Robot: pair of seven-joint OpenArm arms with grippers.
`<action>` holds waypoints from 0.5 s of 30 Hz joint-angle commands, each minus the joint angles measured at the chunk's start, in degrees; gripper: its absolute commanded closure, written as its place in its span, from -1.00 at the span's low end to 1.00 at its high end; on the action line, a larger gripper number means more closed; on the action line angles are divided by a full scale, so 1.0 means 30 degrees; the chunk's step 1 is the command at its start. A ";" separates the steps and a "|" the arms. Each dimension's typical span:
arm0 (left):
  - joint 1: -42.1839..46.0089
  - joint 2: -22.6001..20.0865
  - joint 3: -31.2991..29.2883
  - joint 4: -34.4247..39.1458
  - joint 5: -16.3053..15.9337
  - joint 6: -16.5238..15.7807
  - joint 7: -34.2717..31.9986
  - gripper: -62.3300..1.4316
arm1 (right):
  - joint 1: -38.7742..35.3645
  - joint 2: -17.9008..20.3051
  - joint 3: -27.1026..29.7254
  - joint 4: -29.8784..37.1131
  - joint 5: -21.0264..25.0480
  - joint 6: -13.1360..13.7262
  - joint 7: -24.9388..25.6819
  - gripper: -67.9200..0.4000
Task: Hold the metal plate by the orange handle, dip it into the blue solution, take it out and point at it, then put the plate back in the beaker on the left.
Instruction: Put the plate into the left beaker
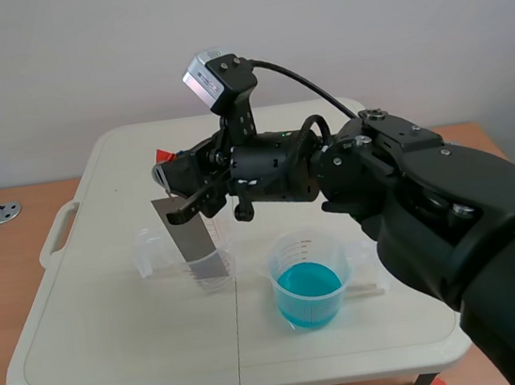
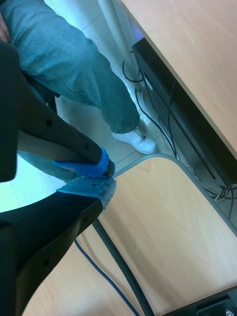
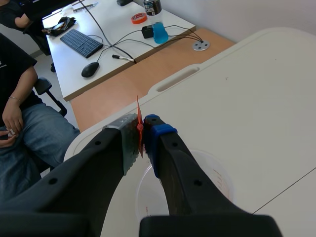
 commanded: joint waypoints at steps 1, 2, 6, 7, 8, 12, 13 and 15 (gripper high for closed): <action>-0.0015 0.0007 -0.0058 0.0255 -0.0117 0.0007 -0.0117 0.90 | 0.0532 -0.0095 0.0015 0.0146 0.0197 0.0000 0.0204 0.94; -0.0015 0.0007 -0.0058 0.0255 -0.0117 0.0007 -0.0117 0.90 | 0.0532 -0.0095 0.0015 0.0146 0.0175 0.0000 0.0204 0.94; -0.0015 0.0007 -0.0058 0.0255 -0.0117 0.0007 -0.0117 0.90 | 0.0532 -0.0051 0.0015 0.0146 0.0138 0.0000 0.0204 0.94; -0.0015 0.0007 -0.0058 0.0255 -0.0117 0.0007 -0.0117 0.90 | 0.0532 -0.0051 0.0051 0.0146 0.0138 0.0000 0.0204 0.94; -0.0015 0.0000 -0.0058 0.0255 -0.0117 0.0007 -0.0117 0.90 | 0.0532 -0.0051 0.0058 0.0146 0.0138 0.0000 0.0197 0.93; -0.0015 0.0000 -0.0058 0.0255 -0.0117 0.0007 -0.0117 0.90 | 0.0532 -0.0044 0.0066 0.0146 0.0131 0.0000 0.0197 0.68; -0.0015 0.0000 -0.0058 0.0255 -0.0117 0.0007 -0.0117 0.90 | 0.0532 -0.0044 0.0066 0.0146 0.0131 0.0000 0.0197 0.61; -0.0015 0.0000 -0.0058 0.0255 -0.0117 0.0007 -0.0117 0.90 | 0.0532 -0.0036 0.0073 0.0146 0.0131 -0.0007 0.0197 0.44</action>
